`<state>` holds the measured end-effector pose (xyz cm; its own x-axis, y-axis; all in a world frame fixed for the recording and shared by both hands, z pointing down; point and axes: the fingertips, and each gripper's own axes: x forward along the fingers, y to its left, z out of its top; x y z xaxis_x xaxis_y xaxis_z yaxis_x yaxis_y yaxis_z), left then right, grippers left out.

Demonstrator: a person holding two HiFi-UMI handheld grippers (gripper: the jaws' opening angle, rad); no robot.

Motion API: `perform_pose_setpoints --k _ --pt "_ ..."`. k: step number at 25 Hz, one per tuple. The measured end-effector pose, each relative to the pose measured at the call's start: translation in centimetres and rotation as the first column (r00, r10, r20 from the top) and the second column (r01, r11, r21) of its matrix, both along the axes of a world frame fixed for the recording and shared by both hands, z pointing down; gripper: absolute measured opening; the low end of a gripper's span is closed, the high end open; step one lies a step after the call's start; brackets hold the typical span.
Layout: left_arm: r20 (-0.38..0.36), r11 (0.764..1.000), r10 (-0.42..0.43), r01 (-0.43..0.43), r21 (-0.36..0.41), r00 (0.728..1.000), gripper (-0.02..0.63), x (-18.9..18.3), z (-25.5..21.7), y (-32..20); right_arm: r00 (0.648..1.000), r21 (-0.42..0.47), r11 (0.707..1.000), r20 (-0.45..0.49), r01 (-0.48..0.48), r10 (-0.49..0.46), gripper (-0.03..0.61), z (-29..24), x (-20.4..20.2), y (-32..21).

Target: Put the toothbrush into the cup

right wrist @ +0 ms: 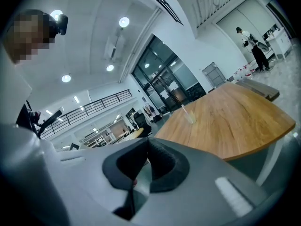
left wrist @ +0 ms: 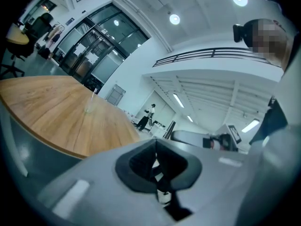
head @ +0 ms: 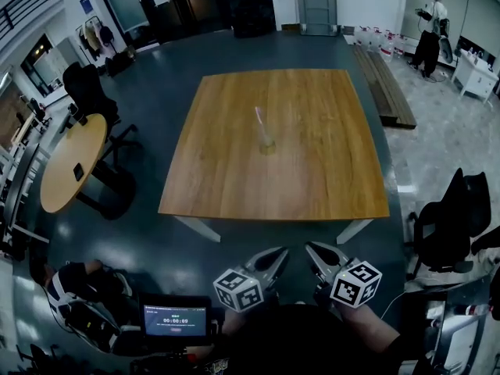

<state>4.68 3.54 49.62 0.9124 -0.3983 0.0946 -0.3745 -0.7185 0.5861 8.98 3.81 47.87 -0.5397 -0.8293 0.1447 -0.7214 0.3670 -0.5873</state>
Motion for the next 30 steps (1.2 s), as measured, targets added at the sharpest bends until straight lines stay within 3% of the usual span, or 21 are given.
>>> perform_pose_setpoints --k 6,12,30 --pt "0.044 1.000 -0.027 0.026 0.007 0.999 0.000 0.3 -0.1 4.1 0.999 -0.007 1.000 0.039 0.029 -0.028 0.006 0.8 0.4 3.6" --pt "0.074 0.998 -0.056 0.053 0.039 0.996 0.000 -0.5 -0.8 4.8 0.996 0.025 0.998 0.055 0.062 -0.064 0.006 0.1 -0.6 4.0" --pt "0.030 0.997 -0.027 0.025 0.078 0.999 0.000 -6.1 -2.8 3.5 1.000 0.063 0.998 0.006 0.014 -0.014 0.006 -2.1 -6.0 3.6"
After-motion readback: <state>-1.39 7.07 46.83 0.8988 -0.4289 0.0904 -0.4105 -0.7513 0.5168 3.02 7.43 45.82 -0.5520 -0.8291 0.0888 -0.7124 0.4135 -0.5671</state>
